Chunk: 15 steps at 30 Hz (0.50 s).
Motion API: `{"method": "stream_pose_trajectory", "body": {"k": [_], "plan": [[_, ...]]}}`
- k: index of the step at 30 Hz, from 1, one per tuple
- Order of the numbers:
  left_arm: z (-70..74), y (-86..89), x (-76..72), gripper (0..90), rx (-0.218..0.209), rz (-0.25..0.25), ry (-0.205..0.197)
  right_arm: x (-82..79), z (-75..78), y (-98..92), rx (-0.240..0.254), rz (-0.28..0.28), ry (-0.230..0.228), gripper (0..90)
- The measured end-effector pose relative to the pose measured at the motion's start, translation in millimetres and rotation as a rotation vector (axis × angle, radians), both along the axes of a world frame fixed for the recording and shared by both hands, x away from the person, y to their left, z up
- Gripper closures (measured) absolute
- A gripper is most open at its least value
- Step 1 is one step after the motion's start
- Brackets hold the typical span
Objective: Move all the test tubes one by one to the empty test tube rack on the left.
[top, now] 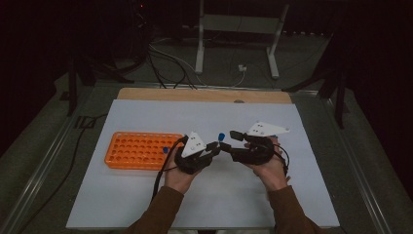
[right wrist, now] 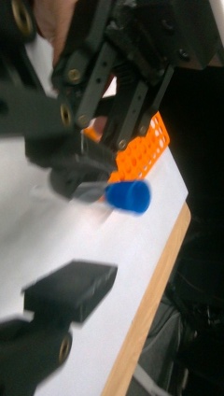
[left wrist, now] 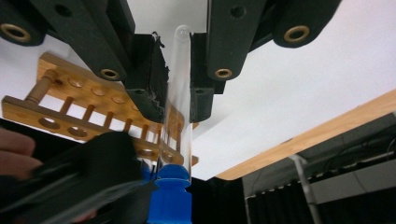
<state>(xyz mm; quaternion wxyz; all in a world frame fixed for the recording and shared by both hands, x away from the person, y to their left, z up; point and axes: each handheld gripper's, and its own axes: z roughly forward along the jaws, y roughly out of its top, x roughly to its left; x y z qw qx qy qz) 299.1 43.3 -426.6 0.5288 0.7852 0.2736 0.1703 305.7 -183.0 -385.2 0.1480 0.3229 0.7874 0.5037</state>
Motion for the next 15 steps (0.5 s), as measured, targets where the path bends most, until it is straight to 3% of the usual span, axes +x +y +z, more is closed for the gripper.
{"method": "stream_pose_trajectory", "body": {"k": [4,10,15], "plan": [[2.1,10.1,0.7,78.2,-0.019,0.021,0.007,0.4,0.3,-7.6,-0.020,-0.056,-0.018,14.8],[5.0,28.0,0.6,78.2,-0.038,0.051,0.012,0.0,-2.0,-23.0,-0.033,-0.109,-0.037,3.5],[7.6,44.1,1.1,78.2,-0.052,0.077,0.015,-0.6,-4.7,-37.1,-0.032,-0.134,-0.040,0.0]]}}
